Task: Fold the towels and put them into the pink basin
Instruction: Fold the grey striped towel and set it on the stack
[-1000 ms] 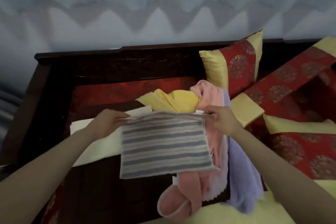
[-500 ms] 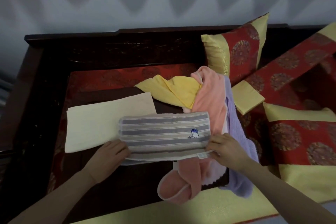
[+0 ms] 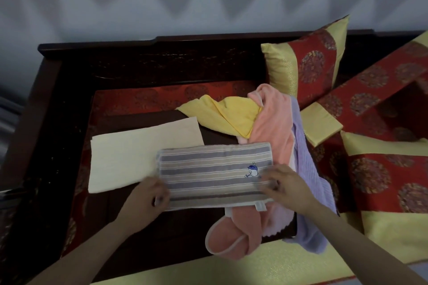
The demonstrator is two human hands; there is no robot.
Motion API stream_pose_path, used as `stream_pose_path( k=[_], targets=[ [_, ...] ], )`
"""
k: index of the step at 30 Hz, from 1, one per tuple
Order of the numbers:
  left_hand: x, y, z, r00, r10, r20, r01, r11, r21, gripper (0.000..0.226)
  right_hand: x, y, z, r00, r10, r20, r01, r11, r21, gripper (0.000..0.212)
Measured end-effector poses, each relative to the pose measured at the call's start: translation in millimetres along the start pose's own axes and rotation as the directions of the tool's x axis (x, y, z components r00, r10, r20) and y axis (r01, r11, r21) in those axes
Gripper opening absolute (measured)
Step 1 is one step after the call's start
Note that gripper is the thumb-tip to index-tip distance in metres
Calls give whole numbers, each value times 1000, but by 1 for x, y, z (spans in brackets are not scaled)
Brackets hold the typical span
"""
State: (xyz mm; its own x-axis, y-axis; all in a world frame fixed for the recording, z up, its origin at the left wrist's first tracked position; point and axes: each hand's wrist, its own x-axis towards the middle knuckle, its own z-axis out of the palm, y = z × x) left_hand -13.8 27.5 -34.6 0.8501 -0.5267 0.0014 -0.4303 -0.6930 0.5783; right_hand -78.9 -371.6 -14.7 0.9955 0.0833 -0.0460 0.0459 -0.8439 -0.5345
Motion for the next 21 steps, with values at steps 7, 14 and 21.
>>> stream_pose_path(
  k=[7, 14, 21],
  targets=[
    [37, 14, -8, 465, -783, 412, 711, 54, -701, 30, 30, -21, 9, 719, 690, 80, -631, 601, 491, 49],
    [37, 18, -12, 551, -650, 523, 746, 103, -658, 31, 34, -14, 8, 605, 763, 228, -726, 410, 552, 27],
    [31, 20, -62, 756, -602, 256, 556, 384, -738, 27, 59, -76, -33, 823, 548, 149, -509, 595, 622, 8]
  ],
)
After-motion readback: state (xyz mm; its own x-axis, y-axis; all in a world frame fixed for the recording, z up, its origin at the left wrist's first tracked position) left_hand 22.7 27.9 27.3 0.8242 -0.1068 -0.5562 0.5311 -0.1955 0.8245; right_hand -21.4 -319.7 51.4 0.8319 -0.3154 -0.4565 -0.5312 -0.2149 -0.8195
